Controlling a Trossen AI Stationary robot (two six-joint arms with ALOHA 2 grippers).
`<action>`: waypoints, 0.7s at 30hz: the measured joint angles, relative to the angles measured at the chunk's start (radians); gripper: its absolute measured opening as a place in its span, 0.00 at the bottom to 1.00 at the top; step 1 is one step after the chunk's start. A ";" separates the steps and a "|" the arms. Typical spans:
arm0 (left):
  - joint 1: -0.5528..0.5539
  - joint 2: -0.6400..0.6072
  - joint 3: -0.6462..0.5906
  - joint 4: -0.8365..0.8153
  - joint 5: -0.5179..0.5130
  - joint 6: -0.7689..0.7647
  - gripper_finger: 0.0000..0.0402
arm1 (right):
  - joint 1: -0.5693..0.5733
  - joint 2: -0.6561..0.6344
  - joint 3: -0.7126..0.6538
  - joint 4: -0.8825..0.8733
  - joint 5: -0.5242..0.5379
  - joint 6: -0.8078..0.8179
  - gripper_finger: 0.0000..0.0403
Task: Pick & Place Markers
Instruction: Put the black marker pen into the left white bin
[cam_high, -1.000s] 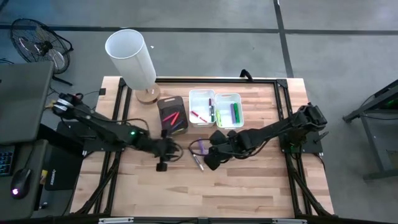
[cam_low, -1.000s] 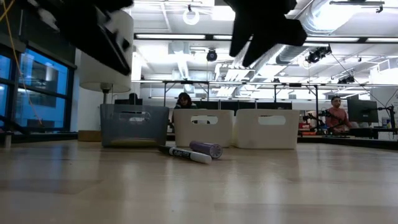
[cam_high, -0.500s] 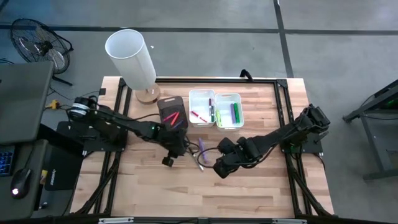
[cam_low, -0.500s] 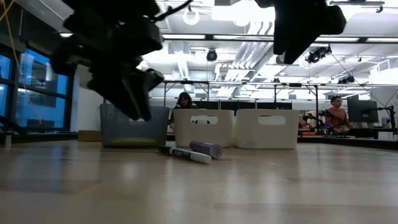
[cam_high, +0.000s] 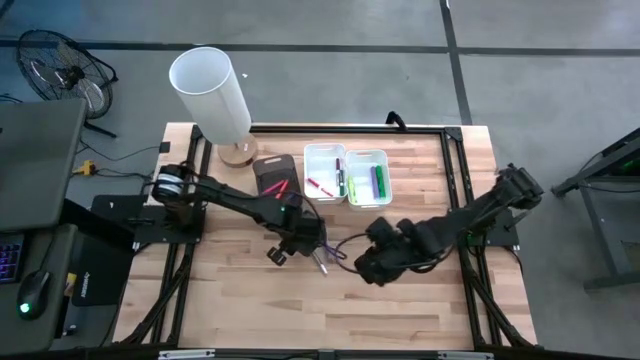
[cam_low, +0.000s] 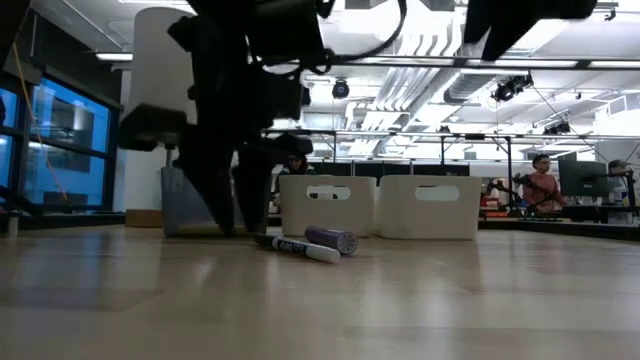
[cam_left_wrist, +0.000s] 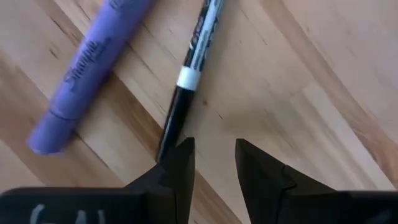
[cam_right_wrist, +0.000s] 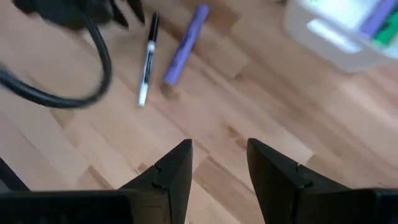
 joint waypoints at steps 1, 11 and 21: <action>0.000 0.013 0.009 -0.003 -0.001 0.001 0.28 | 0.012 -0.019 0.000 -0.017 0.024 0.020 0.35; 0.000 0.028 0.037 0.013 -0.045 0.013 0.28 | 0.105 -0.102 0.000 -0.137 0.080 0.130 0.35; 0.007 0.053 0.053 0.032 -0.044 0.160 0.28 | 0.116 -0.103 0.000 -0.173 0.086 0.138 0.35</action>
